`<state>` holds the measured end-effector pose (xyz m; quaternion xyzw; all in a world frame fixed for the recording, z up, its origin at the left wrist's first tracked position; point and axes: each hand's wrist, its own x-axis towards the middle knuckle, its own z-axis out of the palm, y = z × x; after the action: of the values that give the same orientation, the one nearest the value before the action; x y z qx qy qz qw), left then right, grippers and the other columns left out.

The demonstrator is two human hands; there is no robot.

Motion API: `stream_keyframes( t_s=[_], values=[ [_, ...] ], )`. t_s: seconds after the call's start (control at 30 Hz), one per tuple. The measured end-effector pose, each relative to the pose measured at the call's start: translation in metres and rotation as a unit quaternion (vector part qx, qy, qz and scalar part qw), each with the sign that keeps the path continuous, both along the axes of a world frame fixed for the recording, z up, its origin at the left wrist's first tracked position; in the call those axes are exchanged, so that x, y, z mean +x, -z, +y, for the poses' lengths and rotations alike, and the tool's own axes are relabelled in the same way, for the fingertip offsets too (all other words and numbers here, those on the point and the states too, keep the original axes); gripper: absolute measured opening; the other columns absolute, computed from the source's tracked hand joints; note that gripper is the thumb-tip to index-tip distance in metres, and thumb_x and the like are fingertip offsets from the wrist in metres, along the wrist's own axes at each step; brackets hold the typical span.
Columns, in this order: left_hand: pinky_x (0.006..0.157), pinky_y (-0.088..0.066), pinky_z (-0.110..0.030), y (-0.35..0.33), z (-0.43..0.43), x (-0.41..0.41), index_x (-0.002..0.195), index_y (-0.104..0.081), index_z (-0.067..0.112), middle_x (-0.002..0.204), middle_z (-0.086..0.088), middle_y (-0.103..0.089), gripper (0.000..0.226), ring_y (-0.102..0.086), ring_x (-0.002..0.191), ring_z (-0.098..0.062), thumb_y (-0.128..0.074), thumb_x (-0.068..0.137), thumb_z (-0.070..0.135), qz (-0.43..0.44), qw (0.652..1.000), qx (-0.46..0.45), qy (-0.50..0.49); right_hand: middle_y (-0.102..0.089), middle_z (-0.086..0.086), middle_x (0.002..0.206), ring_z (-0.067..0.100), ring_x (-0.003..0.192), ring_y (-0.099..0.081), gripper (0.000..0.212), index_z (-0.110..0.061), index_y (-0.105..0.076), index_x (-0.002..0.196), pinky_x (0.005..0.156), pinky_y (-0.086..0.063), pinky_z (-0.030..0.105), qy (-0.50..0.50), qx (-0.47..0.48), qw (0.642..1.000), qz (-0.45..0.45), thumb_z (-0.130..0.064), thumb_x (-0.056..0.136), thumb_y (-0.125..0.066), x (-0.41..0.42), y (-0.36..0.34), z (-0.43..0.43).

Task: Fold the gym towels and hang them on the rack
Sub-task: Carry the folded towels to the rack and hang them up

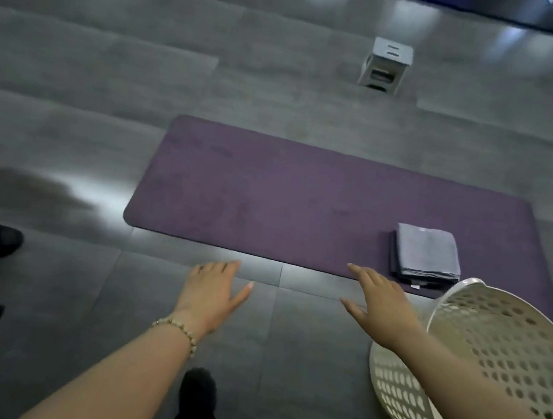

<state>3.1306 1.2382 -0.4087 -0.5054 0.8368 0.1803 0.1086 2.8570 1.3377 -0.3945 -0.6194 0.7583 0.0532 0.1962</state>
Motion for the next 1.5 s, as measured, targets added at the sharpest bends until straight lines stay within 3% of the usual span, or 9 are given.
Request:
stream_keyframes(
  t_s=[0.07,0.17,0.37,0.83,0.93,1.2,1.3,1.43,1.5],
  values=[
    [0.106,-0.026,-0.030,0.003,-0.032,-0.029,0.146,-0.028,0.021,0.142,0.001,-0.044,0.103,-0.040,0.131,-0.018,0.012,0.066,0.070,-0.009,0.999,0.017,0.026,-0.033,-0.007,0.150,0.014,0.137,-0.034,0.063,-0.024,-0.021,0.149,0.109,-0.025,0.029,0.036,0.004,0.999,0.000,-0.048,0.095,-0.044,-0.030,0.001,-0.011],
    [0.107,-0.027,-0.031,0.007,-0.086,-0.075,0.146,-0.029,0.021,0.141,0.002,-0.044,0.072,-0.040,0.129,-0.018,-0.011,0.092,0.065,-0.017,0.997,0.007,0.074,-0.036,-0.005,0.149,0.017,0.133,-0.039,0.063,-0.023,-0.025,0.149,0.108,-0.029,0.032,0.115,-0.003,0.993,0.003,-0.048,0.095,-0.046,-0.073,0.001,-0.039],
    [0.108,-0.025,-0.031,0.022,-0.174,-0.148,0.146,-0.029,0.019,0.143,0.002,-0.042,0.063,-0.039,0.131,-0.018,-0.016,0.098,0.058,-0.033,0.985,-0.011,0.168,-0.041,0.002,0.146,0.024,0.129,-0.043,0.061,-0.016,-0.034,0.145,0.102,-0.036,0.038,0.255,-0.064,0.964,-0.039,-0.044,0.094,-0.052,-0.132,0.013,-0.093],
    [0.110,-0.026,-0.031,0.109,-0.240,-0.373,0.146,-0.031,0.018,0.146,0.003,-0.039,0.058,-0.039,0.132,-0.017,-0.026,0.099,0.052,0.009,0.977,0.020,0.210,-0.029,-0.004,0.152,0.019,0.133,-0.039,0.062,-0.023,-0.032,0.145,0.101,-0.042,0.039,0.390,-0.043,0.912,-0.123,-0.048,0.092,-0.053,-0.307,0.107,-0.125],
    [0.113,-0.023,-0.032,0.162,-0.252,-0.413,0.146,-0.031,0.018,0.148,0.003,-0.038,0.072,-0.036,0.135,-0.016,-0.014,0.093,0.063,0.012,0.972,0.014,0.233,-0.027,-0.005,0.153,0.019,0.135,-0.036,0.063,-0.024,-0.031,0.146,0.105,-0.039,0.040,0.400,-0.041,0.906,-0.134,-0.048,0.092,-0.053,-0.347,0.157,-0.146],
    [0.118,-0.005,-0.036,0.372,-0.288,-0.480,0.153,-0.008,0.025,0.160,0.005,-0.010,0.140,-0.012,0.146,-0.015,0.049,0.035,0.075,-0.039,0.962,0.032,0.267,-0.020,-0.006,0.158,0.018,0.141,-0.027,0.056,-0.030,-0.028,0.147,0.108,-0.029,0.031,0.343,0.013,0.934,-0.098,-0.044,0.097,-0.047,-0.429,0.342,-0.188],
    [0.118,-0.002,-0.037,0.442,-0.293,-0.497,0.153,-0.004,0.026,0.161,0.006,-0.003,0.139,-0.007,0.148,-0.016,0.050,0.034,0.074,-0.039,0.961,0.058,0.267,-0.016,-0.006,0.159,0.016,0.145,-0.019,0.061,-0.030,-0.026,0.148,0.114,-0.022,0.033,0.331,0.026,0.938,-0.094,-0.048,0.095,-0.048,-0.453,0.400,-0.194],
    [0.112,-0.023,-0.043,0.508,-0.301,-0.523,0.143,-0.044,0.022,0.149,-0.002,-0.040,0.102,-0.043,0.135,-0.025,0.023,0.081,0.070,-0.014,0.955,0.029,0.296,-0.006,-0.008,0.161,0.017,0.148,-0.002,0.064,-0.032,-0.016,0.151,0.119,-0.007,0.036,0.293,0.062,0.952,-0.061,-0.051,0.096,-0.042,-0.483,0.451,-0.211],
    [0.116,-0.005,-0.040,0.526,-0.306,-0.533,0.152,-0.016,0.029,0.159,0.003,-0.013,0.115,-0.017,0.146,-0.022,0.040,0.061,0.073,-0.022,0.953,0.027,0.300,-0.008,-0.007,0.161,0.019,0.149,0.001,0.064,-0.031,-0.012,0.152,0.120,-0.004,0.038,0.267,0.090,0.959,-0.043,-0.051,0.097,-0.039,-0.494,0.465,-0.219]
  ],
)
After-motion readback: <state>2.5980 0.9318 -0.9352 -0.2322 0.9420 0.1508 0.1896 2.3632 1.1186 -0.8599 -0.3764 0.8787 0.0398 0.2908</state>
